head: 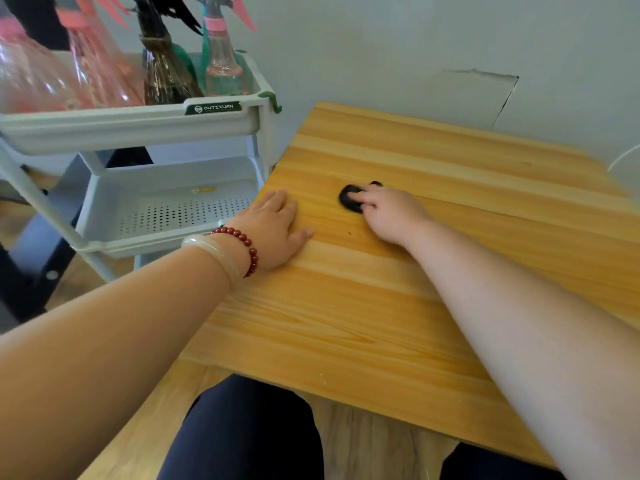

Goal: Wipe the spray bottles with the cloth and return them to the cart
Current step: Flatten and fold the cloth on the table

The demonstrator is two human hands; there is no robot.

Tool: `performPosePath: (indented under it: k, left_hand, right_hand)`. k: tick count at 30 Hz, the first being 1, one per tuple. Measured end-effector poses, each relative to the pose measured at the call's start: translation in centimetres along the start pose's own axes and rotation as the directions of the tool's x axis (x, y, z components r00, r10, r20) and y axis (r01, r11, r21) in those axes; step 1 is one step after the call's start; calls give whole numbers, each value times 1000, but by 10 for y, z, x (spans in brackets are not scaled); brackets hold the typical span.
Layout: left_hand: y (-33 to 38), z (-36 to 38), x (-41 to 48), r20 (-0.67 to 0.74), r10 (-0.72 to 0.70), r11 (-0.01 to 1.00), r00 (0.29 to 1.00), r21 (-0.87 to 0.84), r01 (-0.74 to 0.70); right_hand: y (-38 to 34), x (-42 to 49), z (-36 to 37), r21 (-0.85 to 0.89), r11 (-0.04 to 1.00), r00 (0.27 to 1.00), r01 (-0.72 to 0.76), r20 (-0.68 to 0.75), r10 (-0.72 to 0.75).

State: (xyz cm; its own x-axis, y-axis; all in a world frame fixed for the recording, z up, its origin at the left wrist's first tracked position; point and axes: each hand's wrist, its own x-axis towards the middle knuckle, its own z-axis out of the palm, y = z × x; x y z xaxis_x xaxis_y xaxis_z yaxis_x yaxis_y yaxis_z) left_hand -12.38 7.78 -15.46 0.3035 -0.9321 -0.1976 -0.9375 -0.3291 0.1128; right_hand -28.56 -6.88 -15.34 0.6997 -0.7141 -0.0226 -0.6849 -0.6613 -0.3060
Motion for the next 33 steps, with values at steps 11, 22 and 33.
performPosePath:
  k: [11, 22, 33]
  left_hand:
    - [-6, 8, -4, -36, 1, 1000, 999, -15, -1]
    - [-5, 11, -3, -57, 4, 999, 998, -33, -6]
    - [-7, 8, -4, -78, 11, 997, 997, -69, -16]
  right_hand:
    - [-26, 12, 14, -13, 995, 995, 101, 9, -101]
    - [-37, 12, 20, -28, 986, 986, 167, 26, -166]
    - [-53, 10, 32, -22, 957, 956, 290, 52, -289]
